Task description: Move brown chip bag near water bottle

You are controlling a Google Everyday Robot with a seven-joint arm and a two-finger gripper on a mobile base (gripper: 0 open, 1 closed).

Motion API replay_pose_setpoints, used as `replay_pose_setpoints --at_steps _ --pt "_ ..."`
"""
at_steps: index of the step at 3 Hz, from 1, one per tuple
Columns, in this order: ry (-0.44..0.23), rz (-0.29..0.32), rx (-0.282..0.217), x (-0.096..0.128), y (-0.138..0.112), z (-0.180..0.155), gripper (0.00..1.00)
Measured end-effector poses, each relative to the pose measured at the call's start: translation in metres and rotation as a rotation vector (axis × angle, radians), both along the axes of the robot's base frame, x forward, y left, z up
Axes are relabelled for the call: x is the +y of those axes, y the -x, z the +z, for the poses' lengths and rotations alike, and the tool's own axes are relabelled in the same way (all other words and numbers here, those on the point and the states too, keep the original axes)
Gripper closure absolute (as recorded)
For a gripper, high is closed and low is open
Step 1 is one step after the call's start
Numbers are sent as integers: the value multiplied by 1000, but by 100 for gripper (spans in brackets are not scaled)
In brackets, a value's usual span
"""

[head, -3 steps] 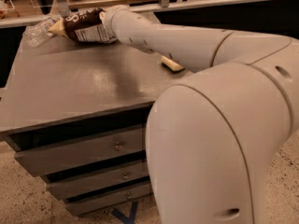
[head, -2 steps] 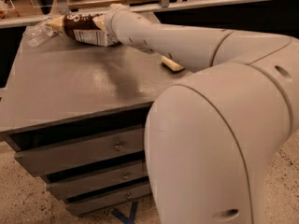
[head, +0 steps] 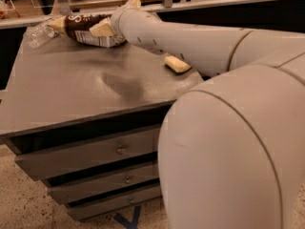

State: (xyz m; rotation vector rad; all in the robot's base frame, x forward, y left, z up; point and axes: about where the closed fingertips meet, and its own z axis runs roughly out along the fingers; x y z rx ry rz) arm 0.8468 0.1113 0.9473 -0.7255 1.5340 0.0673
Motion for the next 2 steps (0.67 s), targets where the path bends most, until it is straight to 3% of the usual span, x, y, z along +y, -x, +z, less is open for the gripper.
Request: replay_pose_setpoints --at_steps 2 --pt "34 -94 -16 -66 28 25 0"
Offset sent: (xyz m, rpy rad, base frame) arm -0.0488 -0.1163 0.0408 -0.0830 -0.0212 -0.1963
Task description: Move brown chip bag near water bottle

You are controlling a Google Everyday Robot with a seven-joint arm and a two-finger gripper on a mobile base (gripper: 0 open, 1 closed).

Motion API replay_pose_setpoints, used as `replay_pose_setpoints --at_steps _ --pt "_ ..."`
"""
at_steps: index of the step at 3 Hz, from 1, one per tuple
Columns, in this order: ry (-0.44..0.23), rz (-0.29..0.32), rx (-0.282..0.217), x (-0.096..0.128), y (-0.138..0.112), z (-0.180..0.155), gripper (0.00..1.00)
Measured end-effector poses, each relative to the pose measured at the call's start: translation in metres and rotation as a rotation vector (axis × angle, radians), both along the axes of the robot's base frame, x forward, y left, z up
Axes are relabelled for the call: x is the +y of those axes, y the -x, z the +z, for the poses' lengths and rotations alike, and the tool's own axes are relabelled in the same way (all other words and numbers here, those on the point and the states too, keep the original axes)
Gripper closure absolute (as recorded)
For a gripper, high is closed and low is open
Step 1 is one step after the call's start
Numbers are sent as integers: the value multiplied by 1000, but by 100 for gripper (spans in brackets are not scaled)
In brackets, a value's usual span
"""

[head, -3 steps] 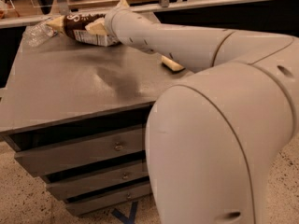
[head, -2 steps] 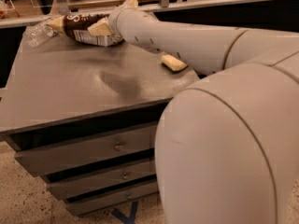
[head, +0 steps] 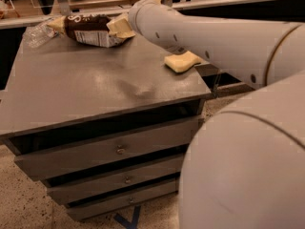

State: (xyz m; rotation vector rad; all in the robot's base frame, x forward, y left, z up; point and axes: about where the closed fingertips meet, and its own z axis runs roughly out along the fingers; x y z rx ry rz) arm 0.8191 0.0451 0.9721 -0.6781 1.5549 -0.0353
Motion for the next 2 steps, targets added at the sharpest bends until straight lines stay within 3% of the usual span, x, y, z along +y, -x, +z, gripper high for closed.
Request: replay_pose_setpoints --at_steps 1,2 --pt "19 -68 11 -40 6 1 0" --pt "23 -94 9 -57 4 3 0"
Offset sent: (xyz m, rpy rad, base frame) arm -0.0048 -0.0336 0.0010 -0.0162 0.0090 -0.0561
